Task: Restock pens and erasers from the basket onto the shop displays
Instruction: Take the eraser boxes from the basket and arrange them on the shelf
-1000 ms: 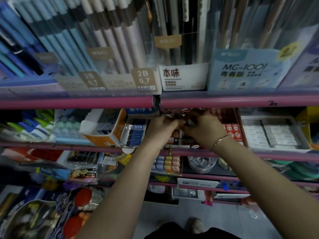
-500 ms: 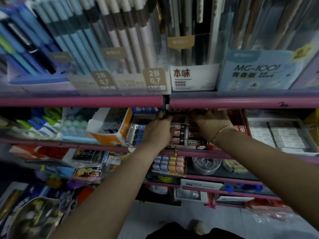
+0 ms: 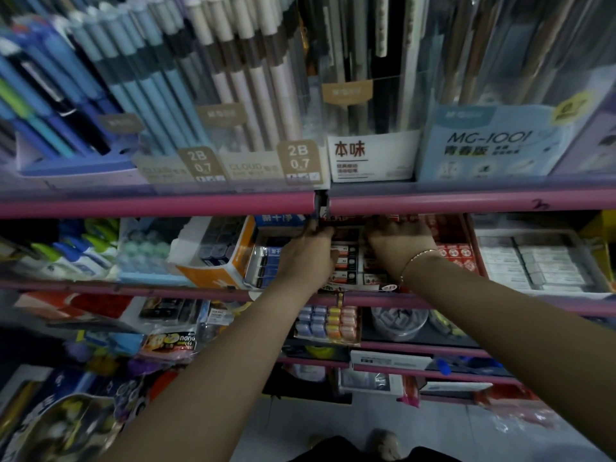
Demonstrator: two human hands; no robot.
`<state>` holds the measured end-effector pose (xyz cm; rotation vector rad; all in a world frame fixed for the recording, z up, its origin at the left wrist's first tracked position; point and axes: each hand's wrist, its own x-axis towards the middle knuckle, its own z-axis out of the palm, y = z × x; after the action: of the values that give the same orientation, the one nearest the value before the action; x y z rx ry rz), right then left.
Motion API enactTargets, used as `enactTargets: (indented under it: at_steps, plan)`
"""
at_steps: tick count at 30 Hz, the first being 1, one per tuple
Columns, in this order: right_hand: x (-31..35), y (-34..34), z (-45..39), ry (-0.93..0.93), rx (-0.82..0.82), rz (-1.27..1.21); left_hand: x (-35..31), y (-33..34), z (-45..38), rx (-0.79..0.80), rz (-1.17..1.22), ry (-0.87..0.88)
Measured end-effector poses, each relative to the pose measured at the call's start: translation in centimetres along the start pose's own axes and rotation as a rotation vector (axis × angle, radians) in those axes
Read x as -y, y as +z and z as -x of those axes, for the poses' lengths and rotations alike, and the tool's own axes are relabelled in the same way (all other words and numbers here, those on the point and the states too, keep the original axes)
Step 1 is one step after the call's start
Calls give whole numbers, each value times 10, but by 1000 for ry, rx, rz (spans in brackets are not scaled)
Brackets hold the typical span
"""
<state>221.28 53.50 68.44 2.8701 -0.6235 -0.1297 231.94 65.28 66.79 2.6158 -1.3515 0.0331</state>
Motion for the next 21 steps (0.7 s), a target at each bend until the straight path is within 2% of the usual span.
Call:
enactTargets:
  at_steps: [2, 3, 5, 7, 8, 9, 11, 16, 19, 21]
  plan:
    - [2, -4, 0, 109, -9, -304, 2, -5, 0, -15, 229, -87]
    - [3, -9, 1, 210, 7, -616, 2, -11, 1, -39, 438, -182]
    - [3, -16, 2, 411, 100, -1442, 3, -21, 8, -28, 943, -373]
    - [5, -21, 7, 486, 168, -2053, 4, -30, 19, 134, 1205, -457]
    - [6, -23, 9, 503, 189, -2233, 3, -32, 25, 230, 1267, -455]
    - [8, -23, 10, 513, 208, -2322, 2, -34, 31, 297, 1307, -435]
    - [14, -23, 13, 519, 232, -2345, 0, -34, 38, 324, 1335, -394]
    - [25, -16, 17, 617, 51, -2184, 8, -33, 44, 269, 1256, -388]
    - [26, -13, 22, 505, 77, -2027, 19, -34, 41, 277, 1177, -347]
    - [22, -13, 26, 337, 118, -1903, 27, -35, 36, 289, 1120, -346]
